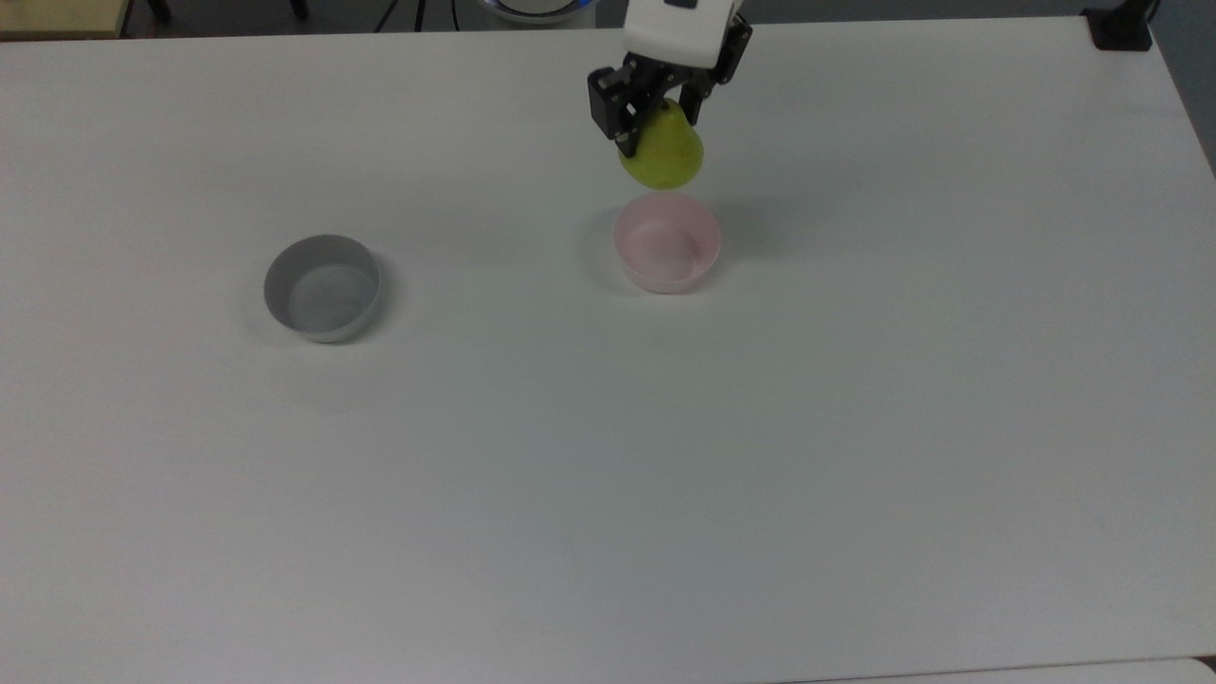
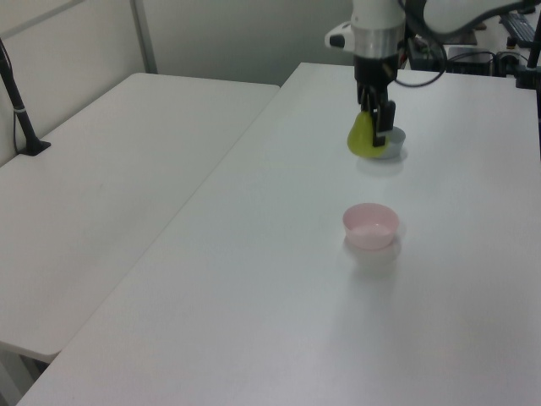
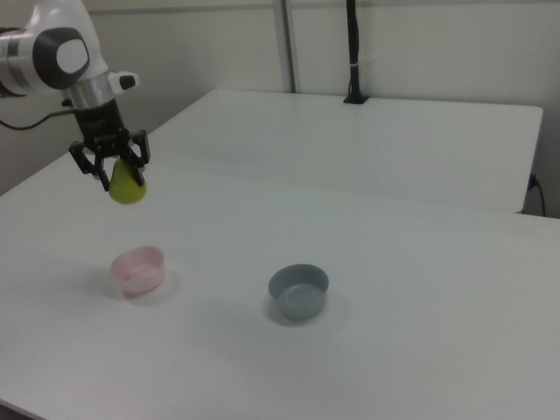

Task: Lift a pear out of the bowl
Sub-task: 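Lift the pear up out of the pink bowl, then carry the pear toward the grey bowl and lower it to the table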

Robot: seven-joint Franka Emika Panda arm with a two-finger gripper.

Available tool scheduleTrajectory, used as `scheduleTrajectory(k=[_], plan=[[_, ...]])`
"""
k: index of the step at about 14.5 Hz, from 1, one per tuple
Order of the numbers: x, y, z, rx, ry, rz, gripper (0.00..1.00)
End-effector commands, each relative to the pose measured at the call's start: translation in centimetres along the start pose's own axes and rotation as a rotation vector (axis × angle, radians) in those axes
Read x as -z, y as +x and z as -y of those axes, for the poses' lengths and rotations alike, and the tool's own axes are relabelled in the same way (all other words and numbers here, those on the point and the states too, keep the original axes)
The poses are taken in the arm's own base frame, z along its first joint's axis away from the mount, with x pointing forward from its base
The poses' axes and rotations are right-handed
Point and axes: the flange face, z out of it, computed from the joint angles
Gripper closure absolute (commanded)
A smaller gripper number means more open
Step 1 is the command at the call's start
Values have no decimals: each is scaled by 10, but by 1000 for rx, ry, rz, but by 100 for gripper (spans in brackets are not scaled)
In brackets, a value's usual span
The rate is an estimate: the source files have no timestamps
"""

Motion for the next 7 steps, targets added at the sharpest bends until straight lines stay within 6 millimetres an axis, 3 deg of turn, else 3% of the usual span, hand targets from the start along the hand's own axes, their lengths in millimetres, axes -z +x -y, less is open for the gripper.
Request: scheduleTrajectory(k=[1, 6, 7], plan=[[10, -8, -26, -21, 17, -11, 55], [-2, -35, -118, -154, -14, -69, 55], [-8, -39, -128, -171, -12, -59, 55]])
